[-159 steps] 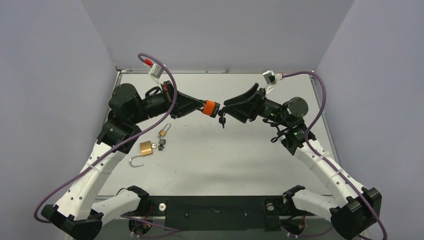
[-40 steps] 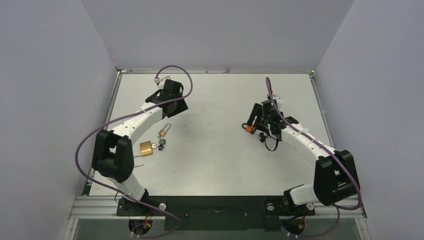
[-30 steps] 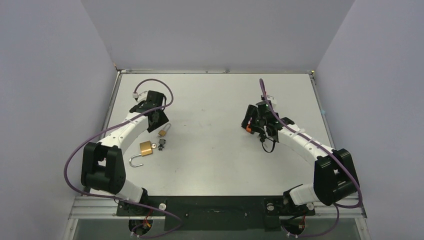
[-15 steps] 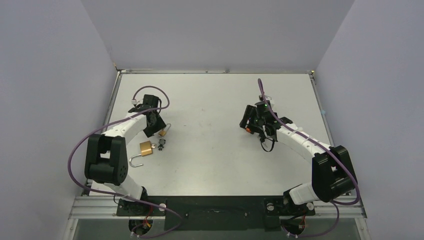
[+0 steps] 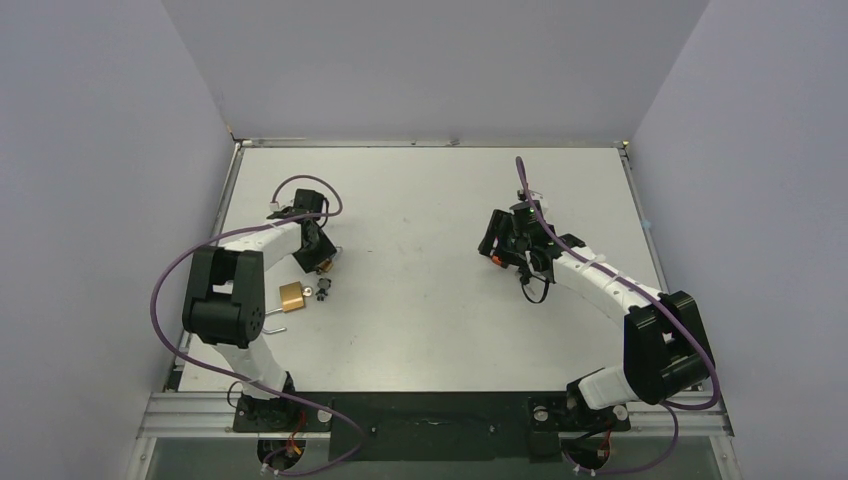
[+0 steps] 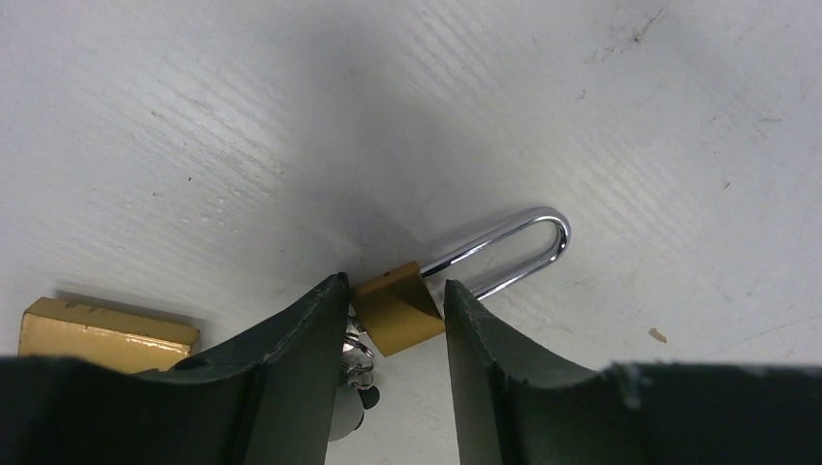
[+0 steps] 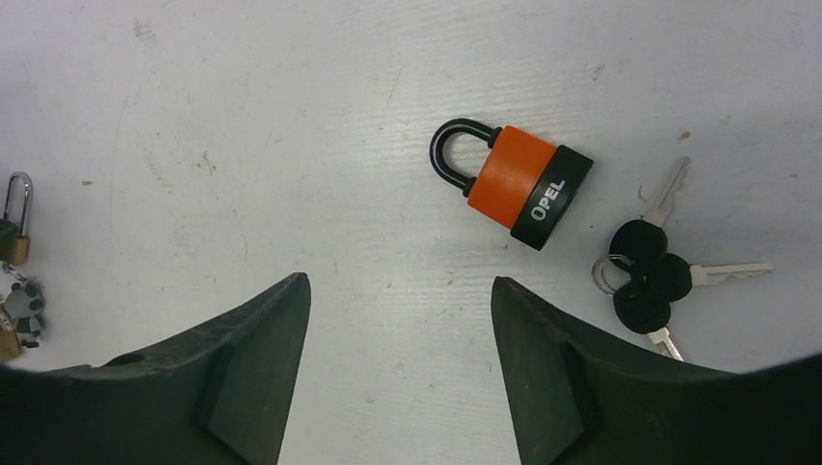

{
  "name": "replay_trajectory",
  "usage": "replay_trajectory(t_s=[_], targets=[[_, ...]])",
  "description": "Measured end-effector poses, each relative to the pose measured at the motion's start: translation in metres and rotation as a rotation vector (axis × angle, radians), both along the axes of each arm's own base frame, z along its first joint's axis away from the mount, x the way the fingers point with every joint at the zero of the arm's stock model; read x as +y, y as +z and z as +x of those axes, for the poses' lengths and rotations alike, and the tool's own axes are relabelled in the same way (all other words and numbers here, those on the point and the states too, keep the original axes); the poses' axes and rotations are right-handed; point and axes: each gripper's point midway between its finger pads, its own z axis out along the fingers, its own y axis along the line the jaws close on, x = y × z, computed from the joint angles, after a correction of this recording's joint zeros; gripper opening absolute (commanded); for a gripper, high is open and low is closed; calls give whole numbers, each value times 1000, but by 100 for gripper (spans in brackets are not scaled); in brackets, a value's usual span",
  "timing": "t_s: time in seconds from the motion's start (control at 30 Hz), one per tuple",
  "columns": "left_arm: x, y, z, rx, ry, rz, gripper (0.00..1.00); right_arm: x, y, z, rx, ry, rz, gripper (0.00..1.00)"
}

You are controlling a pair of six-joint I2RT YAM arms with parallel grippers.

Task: Lock with the key
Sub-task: Pick up the lock from the center of the board.

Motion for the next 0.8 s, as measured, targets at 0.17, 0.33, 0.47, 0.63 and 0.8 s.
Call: replay_trajectory(t_s=[0.17, 0.33, 0.47, 0.63, 0.8], targets=[[-1, 0, 3, -7, 18, -6, 23, 1, 0, 0, 2, 5, 5, 64], [-2, 0, 3, -10, 35, -16, 0, 4, 1, -2, 4, 18, 17, 64], [-8, 1, 4, -19, 54, -62, 0, 14, 4, -2, -9, 45, 36, 64], [-35, 6, -8, -21, 89, -242, 0, 40, 12, -6, -45, 114, 70, 62], [-63, 33, -14, -79, 155, -451, 0, 81, 32, -9, -133, 184, 146, 59]])
